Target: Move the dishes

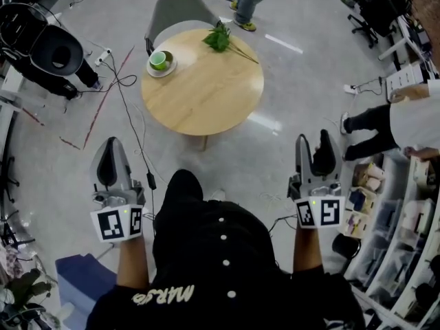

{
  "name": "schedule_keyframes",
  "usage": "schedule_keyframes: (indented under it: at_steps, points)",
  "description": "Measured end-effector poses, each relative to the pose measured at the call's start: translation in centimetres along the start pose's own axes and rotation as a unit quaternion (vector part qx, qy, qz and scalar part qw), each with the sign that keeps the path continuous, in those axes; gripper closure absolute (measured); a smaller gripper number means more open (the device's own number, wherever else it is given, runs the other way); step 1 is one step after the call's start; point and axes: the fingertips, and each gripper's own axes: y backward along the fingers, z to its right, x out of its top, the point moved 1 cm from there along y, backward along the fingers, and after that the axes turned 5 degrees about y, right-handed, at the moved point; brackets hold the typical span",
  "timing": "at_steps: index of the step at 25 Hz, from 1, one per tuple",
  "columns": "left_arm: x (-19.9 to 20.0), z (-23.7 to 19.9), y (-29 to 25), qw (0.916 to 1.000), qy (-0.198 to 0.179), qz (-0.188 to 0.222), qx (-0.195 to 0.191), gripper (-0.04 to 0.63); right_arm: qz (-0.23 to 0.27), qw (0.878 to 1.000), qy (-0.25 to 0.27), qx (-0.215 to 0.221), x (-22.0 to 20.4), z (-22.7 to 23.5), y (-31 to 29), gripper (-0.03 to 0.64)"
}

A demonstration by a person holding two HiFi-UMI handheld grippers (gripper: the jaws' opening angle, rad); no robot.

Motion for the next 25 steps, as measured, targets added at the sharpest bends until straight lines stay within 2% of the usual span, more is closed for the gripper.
schedule_keyframes:
  at_steps: [10, 25]
  points:
    - [-1.7, -3.4, -5.7, 0.9999, 0.010, 0.005, 0.000, 0.592, -0.004, 1.000, 0.004, -0.006, -1.2, -0.3, -5.8, 0.413]
    - [-3.5, -12.8, -20.2, 0.9995, 0.021, -0.008, -0.024, 0.592, -0.012, 0.999, 0.002, -0.030, -1.7, -2.9, -22.1, 0.420]
